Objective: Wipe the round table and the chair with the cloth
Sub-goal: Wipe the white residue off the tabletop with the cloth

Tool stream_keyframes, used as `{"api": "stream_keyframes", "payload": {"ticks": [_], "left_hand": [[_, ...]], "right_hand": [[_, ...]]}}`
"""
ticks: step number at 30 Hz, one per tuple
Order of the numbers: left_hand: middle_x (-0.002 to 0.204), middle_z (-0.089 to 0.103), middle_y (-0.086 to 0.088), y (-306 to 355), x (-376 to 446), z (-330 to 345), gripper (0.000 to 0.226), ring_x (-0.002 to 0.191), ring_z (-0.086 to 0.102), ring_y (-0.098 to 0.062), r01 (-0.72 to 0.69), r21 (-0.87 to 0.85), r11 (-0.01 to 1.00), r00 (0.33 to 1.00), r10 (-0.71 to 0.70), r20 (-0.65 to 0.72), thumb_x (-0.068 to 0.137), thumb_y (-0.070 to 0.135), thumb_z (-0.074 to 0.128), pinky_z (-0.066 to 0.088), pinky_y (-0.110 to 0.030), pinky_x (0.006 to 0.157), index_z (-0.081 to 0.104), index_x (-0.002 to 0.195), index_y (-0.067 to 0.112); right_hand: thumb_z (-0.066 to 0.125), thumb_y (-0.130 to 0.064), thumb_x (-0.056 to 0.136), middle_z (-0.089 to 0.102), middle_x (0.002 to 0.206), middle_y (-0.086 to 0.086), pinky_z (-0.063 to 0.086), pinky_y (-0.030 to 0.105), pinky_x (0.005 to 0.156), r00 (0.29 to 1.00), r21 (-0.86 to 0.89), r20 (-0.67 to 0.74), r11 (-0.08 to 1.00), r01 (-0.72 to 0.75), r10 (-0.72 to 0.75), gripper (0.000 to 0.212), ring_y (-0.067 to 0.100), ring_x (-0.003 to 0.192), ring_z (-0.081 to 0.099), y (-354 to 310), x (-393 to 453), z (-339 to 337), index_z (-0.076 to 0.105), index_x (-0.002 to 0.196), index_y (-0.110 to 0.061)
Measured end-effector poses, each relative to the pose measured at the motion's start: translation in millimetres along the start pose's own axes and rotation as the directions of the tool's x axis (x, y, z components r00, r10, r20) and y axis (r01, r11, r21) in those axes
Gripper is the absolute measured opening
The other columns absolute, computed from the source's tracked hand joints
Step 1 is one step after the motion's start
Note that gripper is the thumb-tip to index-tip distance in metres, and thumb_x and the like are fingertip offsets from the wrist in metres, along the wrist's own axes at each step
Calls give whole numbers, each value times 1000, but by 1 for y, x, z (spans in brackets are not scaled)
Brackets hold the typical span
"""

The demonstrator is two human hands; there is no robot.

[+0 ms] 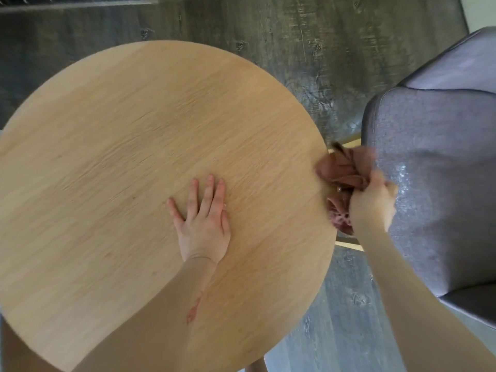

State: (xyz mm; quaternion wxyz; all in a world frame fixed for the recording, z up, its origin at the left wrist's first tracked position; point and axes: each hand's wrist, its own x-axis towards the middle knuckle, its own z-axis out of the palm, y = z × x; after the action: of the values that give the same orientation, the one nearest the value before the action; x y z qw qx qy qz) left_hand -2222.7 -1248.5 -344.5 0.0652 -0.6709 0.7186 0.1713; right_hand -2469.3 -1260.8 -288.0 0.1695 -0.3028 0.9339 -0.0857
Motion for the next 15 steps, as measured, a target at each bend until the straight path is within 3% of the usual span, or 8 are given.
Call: {"api": "stream_keyframes", "payload": {"ticks": [3,5,7,10,12,14,15], "left_hand": [[156,10,10,0,0,1,56,146,6,-20,-3,-2,1000,1000,3,-11,88,36,8,-6,-59,109,-4,143,29],[155,11,10,1,-1,0,55,146,9,-22,-6,-3,1000,1000,6,-8,89,35,10,-4,-60,109,-3,142,29],[155,20,7,1,0,1,57,145,15,-23,-9,1,1000,1000,9,-17,89,34,14,1,-61,109,7,145,26],[150,37,2,0,1,2,56,142,25,-26,-14,8,1000,999,14,-43,88,32,23,9,-65,107,34,142,20],[136,55,-3,-1,1,3,49,139,32,-30,-39,12,999,997,40,-67,85,31,29,11,-67,104,60,118,12],[122,65,-5,-1,0,4,42,136,35,-32,-51,32,998,995,53,-83,83,30,33,13,-68,102,67,98,11],[121,65,-5,-1,0,3,41,136,36,-32,-48,39,998,994,52,-95,83,29,33,14,-68,102,67,98,11]], "right_hand": [[36,-3,83,40,119,22,40,46,77,987,129,-133,989,-74,91,42,43,89,52,14,-2,-17,44,123,-15],[38,-6,78,42,116,23,38,39,73,985,204,-174,977,54,-19,42,31,82,47,-1,-19,-19,47,119,-9],[42,-8,75,44,112,22,38,37,71,964,245,-152,937,249,-217,43,24,79,45,-30,-41,-11,49,118,-7],[50,-4,80,43,112,16,43,41,78,854,257,93,841,476,-512,50,33,87,51,-71,-70,15,44,127,-17],[50,-8,85,41,118,14,42,41,80,767,211,291,820,532,-572,51,37,93,54,-89,-84,36,39,132,-22],[46,-13,89,39,119,13,41,39,77,723,142,362,801,581,-588,46,38,92,54,-95,-87,51,37,133,-25],[43,-14,90,39,117,14,40,39,76,732,128,354,805,579,-582,43,39,90,54,-94,-83,54,37,131,-24]]}}
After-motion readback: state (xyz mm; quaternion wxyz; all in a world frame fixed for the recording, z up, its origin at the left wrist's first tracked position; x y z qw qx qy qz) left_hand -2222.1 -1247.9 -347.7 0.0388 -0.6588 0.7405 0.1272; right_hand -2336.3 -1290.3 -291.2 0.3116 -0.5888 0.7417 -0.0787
